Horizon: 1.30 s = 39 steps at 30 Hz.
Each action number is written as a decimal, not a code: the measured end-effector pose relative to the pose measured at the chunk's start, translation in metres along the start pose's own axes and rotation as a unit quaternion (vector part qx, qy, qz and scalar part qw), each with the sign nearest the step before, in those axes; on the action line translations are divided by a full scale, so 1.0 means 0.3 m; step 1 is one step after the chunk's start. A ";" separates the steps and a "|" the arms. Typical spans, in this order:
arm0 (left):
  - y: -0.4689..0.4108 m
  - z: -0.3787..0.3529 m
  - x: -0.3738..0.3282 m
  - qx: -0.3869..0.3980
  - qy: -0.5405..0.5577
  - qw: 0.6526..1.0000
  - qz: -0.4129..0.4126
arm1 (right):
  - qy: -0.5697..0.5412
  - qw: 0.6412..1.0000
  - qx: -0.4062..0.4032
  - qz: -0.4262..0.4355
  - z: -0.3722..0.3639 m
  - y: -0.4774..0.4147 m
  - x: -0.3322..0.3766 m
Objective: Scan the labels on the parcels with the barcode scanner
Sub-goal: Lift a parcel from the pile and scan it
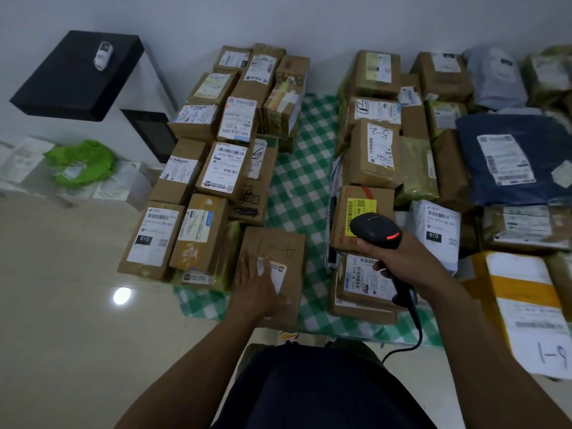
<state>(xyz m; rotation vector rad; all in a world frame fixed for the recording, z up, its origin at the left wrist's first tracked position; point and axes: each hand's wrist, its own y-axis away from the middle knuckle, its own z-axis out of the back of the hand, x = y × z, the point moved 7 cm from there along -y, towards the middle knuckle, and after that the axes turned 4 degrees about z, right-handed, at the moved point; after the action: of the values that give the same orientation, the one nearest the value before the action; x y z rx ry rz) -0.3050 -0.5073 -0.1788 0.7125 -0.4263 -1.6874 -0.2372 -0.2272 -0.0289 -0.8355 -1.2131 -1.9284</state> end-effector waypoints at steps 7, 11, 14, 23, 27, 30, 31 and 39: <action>0.062 0.095 -0.266 -0.019 0.200 0.974 -0.107 | -0.026 0.998 -0.058 -0.025 0.091 0.053 -0.073; 0.106 0.148 -0.454 0.047 0.275 0.944 -0.176 | -0.034 0.993 -0.108 -0.042 0.150 0.092 -0.133; 0.102 0.128 -0.517 0.087 0.277 0.936 -0.198 | -0.026 0.988 -0.142 -0.063 0.180 0.112 -0.197; 0.124 0.037 -0.471 0.142 0.343 0.922 -0.114 | -0.023 0.984 -0.148 -0.093 0.166 0.144 -0.266; 0.154 0.040 -0.433 0.177 0.435 0.878 -0.097 | -0.030 0.988 -0.128 -0.079 0.159 0.146 -0.227; 0.153 0.016 -0.373 0.187 0.476 0.856 -0.079 | -0.040 0.991 -0.102 -0.071 0.143 0.137 -0.200; 0.156 0.021 -0.359 0.175 0.497 0.846 -0.079 | -0.047 0.992 -0.090 -0.070 0.136 0.136 -0.191; 0.159 0.178 -0.294 -0.030 0.640 0.767 -0.041 | -0.073 0.997 0.011 -0.033 0.013 0.157 -0.076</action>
<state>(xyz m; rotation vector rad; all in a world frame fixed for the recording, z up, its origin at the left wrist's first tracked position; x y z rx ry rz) -0.2943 -0.4384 -0.0889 1.6306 0.6427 -0.9222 -0.1854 -0.2335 -0.0238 -0.9504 -1.3609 -1.9305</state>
